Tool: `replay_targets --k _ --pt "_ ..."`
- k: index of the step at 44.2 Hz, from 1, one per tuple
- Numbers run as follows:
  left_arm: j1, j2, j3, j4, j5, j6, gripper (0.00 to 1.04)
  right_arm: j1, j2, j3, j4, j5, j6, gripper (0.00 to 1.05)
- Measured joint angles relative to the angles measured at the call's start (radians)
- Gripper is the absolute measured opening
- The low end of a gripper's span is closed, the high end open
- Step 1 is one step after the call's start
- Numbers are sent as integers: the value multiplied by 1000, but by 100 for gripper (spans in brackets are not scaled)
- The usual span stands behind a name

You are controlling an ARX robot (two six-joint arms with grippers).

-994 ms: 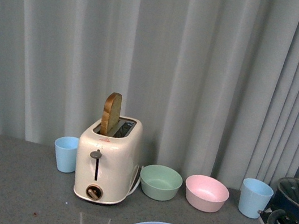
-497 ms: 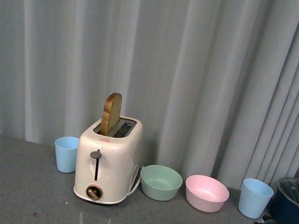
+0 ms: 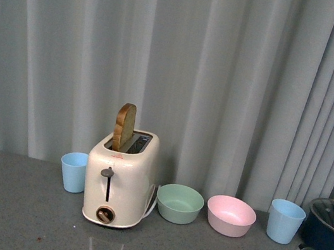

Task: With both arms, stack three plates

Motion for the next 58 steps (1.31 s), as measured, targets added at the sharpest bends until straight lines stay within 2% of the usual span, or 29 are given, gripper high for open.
replay_targets --k 10,13,16,20,33,49,51,52,54,56,58 --pt "0 0 0 0 0 0 98 -38 -154 -64 -34 -42 -22 78" --pt "0 0 0 0 0 0 98 -69 -245 -97 -51 -57 -36 93" --pt "0 0 0 0 0 0 98 -93 -300 -119 -58 -70 -42 99" --pt "0 0 0 0 0 0 98 -130 -380 -148 -72 -77 -48 97" --pt "0 0 0 0 0 0 98 -239 -705 -222 -118 -84 -50 97" --pt "0 0 0 0 0 0 98 -210 -1081 -249 -212 -21 -30 97" --pt "0 0 0 0 0 0 98 -177 -1115 -280 -143 75 -43 93" --pt "0 0 0 0 0 0 98 -141 -1146 -318 -62 190 -61 88" --pt "0 0 0 0 0 0 98 -100 -1197 -380 47 334 -80 77" --pt "0 0 0 0 0 0 98 -88 -1227 -415 78 385 -89 68" --pt "0 0 0 0 0 0 98 -87 -1242 -433 85 394 -94 63"
